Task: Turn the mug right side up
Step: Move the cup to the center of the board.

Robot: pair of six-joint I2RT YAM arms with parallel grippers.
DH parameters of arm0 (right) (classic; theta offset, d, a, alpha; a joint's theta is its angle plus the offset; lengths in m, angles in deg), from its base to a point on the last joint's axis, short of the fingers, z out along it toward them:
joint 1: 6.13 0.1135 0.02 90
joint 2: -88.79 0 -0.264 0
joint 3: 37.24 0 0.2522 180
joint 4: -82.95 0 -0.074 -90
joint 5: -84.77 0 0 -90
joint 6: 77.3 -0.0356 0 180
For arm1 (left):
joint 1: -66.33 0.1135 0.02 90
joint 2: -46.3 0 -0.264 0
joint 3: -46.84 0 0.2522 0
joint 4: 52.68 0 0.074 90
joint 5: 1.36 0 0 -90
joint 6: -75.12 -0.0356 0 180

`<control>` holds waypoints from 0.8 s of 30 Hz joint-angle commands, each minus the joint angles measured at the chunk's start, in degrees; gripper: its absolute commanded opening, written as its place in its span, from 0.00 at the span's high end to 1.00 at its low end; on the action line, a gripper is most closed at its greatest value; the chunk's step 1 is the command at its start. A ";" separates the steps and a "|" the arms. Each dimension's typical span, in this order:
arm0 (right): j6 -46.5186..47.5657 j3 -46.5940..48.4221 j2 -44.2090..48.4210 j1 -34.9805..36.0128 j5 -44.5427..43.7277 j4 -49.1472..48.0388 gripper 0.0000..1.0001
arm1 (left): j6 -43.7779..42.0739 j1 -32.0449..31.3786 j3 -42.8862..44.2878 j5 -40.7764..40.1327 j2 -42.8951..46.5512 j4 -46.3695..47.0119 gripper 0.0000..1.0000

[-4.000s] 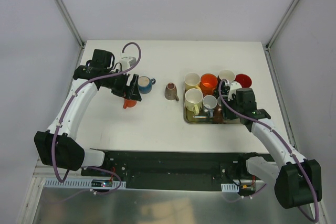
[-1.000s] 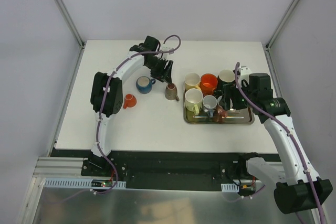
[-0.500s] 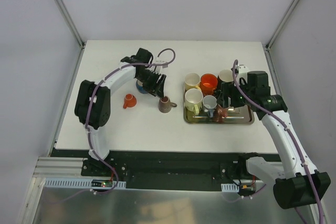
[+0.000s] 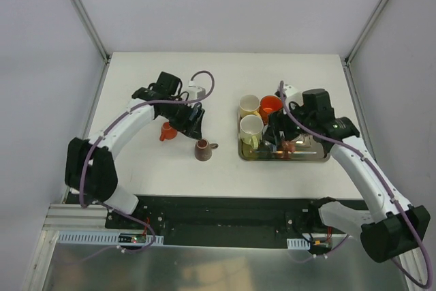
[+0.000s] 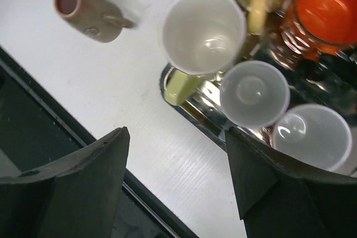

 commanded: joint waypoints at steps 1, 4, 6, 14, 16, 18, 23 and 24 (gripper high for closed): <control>12.90 5.98 -3.90 6.56 9.00 -0.52 0.23 | 3.25 3.88 3.05 1.08 11.12 -0.04 0.21; 20.30 8.44 -8.21 13.50 8.92 -0.68 0.23 | 8.60 9.06 4.55 1.16 15.61 -0.04 0.02; 24.69 9.50 -12.16 16.84 7.69 -2.26 0.22 | 15.88 13.02 4.56 1.08 17.81 -0.47 0.01; 34.20 16.96 -31.66 23.98 3.30 -8.42 0.18 | 13.63 15.49 6.49 -1.11 19.30 -20.60 0.01; 36.30 19.69 -35.45 24.33 2.86 -7.98 0.19 | 13.55 16.11 5.18 -0.07 22.55 -20.34 0.01; 37.46 21.71 -38.53 24.59 2.51 -8.24 0.19 | 13.72 16.46 3.95 0.54 25.10 -20.34 0.01; 39.74 25.14 -44.16 25.56 2.33 -7.98 0.20 | 14.51 18.91 2.27 3.89 29.50 -22.36 0.01; 40.61 25.41 -45.04 25.82 2.41 -7.54 0.20 | 15.38 19.70 2.01 3.02 30.20 -22.36 0.01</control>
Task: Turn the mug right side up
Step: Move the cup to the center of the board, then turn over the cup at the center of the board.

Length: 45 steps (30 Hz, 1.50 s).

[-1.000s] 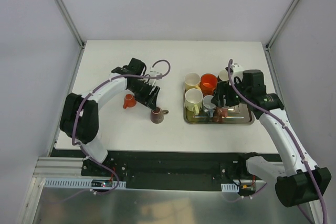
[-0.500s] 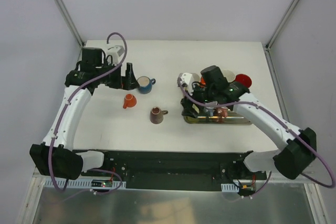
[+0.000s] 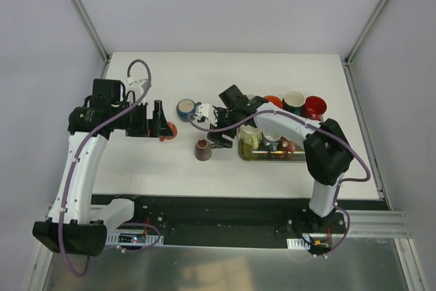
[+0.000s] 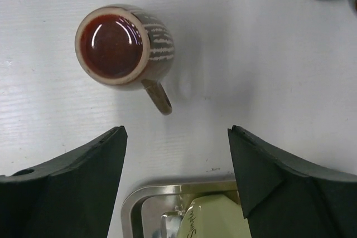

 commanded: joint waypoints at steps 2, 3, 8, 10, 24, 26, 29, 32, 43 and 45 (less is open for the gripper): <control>5.89 3.64 -3.02 1.76 1.08 -0.06 0.20 | 3.70 3.74 -2.60 -1.86 5.27 -2.93 0.01; 6.16 3.64 -3.81 2.11 0.91 -0.06 0.20 | 4.84 4.09 -3.48 -3.97 5.80 -3.02 0.01; 7.22 3.46 -6.62 3.08 0.91 -0.41 0.26 | 6.00 9.63 -6.04 -5.95 7.12 -3.90 0.01; 6.52 3.46 -7.42 3.34 0.91 -0.94 0.29 | 2.58 10.68 -6.30 -1.29 8.26 -2.67 0.01; -0.52 -0.57 -8.13 3.87 0.47 -7.45 0.74 | -2.27 12.71 -7.53 4.18 12.84 3.21 0.14; -0.96 -1.54 -7.16 3.96 1.34 -6.92 0.83 | -3.58 12.71 -8.15 5.06 13.54 5.23 0.14; -2.54 -2.60 -5.32 3.78 2.49 -7.01 0.97 | -5.94 12.62 -8.94 6.02 14.25 8.66 0.15; -5.69 -3.39 -2.33 3.87 4.07 -7.62 1.00 | -8.42 12.62 -8.77 7.17 13.99 10.34 0.16; -37.14 3.29 9.71 -2.27 33.64 1.78 1.00 | -38.79 12.18 -7.28 24.47 20.04 15.78 0.19; -44.43 1.72 10.94 -4.64 41.65 -0.66 1.00 | -47.14 11.22 -7.27 25.62 21.45 17.80 0.19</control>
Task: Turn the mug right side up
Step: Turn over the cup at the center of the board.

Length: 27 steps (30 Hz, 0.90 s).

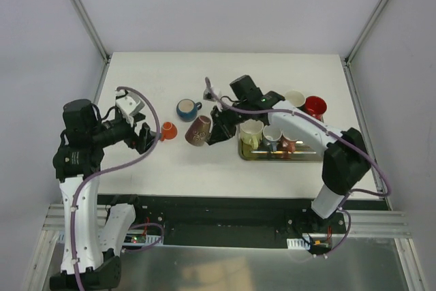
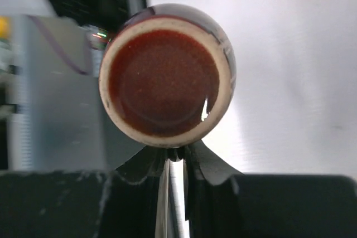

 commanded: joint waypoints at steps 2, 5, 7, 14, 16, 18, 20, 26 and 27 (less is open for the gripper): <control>-29.64 -2.03 6.84 -6.10 27.05 -12.46 1.00 | -28.74 -2.36 0.42 8.52 4.19 7.49 0.19; -47.64 -7.05 8.34 -8.30 30.76 -26.32 1.00 | -34.58 -4.56 -1.52 8.34 4.81 14.08 0.19; -47.03 -7.32 9.39 -8.31 32.08 -26.32 1.00 | -34.67 -7.10 -1.34 7.81 3.85 16.55 0.21; -47.47 -7.76 11.94 -8.40 32.79 -27.20 1.00 | -39.23 -24.05 -2.66 1.31 1.47 19.02 0.26; -47.56 -8.02 12.29 -8.48 33.14 -27.12 1.00 | -40.64 -28.10 -2.84 -0.97 0.68 19.20 0.27; -47.56 -8.20 12.73 -8.48 33.05 -27.03 1.00 | -41.70 -31.96 -2.92 -4.47 -0.28 19.63 0.28; -47.65 -8.64 13.44 -8.48 33.14 -27.03 1.00 | -43.63 -35.48 -3.45 -7.91 -1.16 20.86 0.29; -47.56 -10.48 14.75 -8.48 33.14 -26.94 1.00 | -46.53 -44.45 -8.54 -17.23 -3.10 33.86 0.41; -47.56 -10.75 14.76 -8.48 33.05 -26.85 1.00 | -47.06 -45.86 -8.81 -18.20 -3.54 34.83 0.44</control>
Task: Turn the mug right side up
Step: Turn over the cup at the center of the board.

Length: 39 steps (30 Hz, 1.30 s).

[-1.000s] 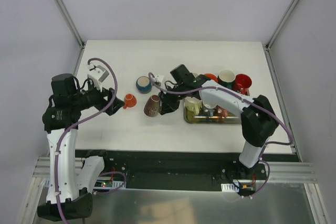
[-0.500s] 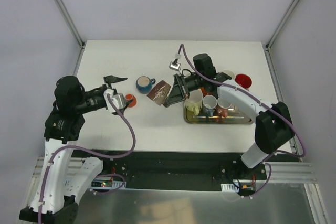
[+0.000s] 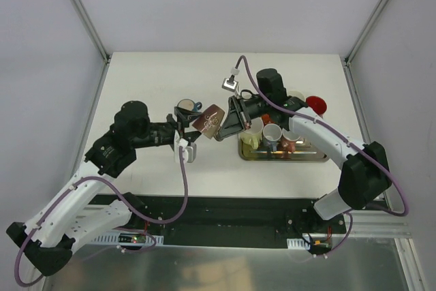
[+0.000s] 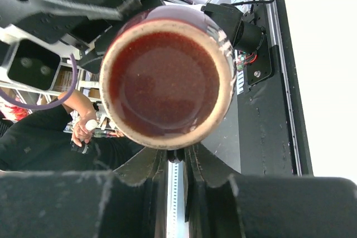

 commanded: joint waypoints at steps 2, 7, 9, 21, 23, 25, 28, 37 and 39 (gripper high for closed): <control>-0.46 -0.91 3.13 -0.02 2.76 -2.88 1.00 | -4.20 -5.57 -1.93 -7.82 -1.99 11.04 0.53; 0.50 -1.88 3.39 -0.20 1.27 -2.88 0.96 | -3.59 -8.56 -2.46 -10.47 -3.75 13.59 0.94; 1.91 -1.97 3.48 -0.46 -0.92 -0.33 0.72 | -2.45 -8.91 -2.98 -10.91 -4.01 14.12 1.00; 31.48 -1.62 12.69 -6.88 -23.14 21.36 0.37 | 24.59 -9.09 5.79 -28.65 -6.64 -12.03 1.00; 40.80 -2.93 16.03 -6.88 -28.68 24.45 0.37 | 32.15 -9.00 7.38 -30.33 -8.05 -18.54 1.00; 45.66 -5.30 19.98 -6.79 -33.35 24.37 0.37 | 37.17 -8.65 6.86 -29.81 -7.88 -20.93 1.00; 51.29 -8.64 26.31 -5.57 -36.70 24.63 0.37 | 41.13 -8.65 5.81 -28.40 -7.79 -22.96 1.00; 68.71 -9.62 31.08 3.66 -42.51 33.50 0.41 | 55.90 -5.05 11.51 -25.33 -21.92 -29.82 1.00; 71.59 -8.39 30.20 4.54 -42.07 35.35 0.42 | 59.06 -3.48 13.18 -24.27 -24.92 -29.82 1.00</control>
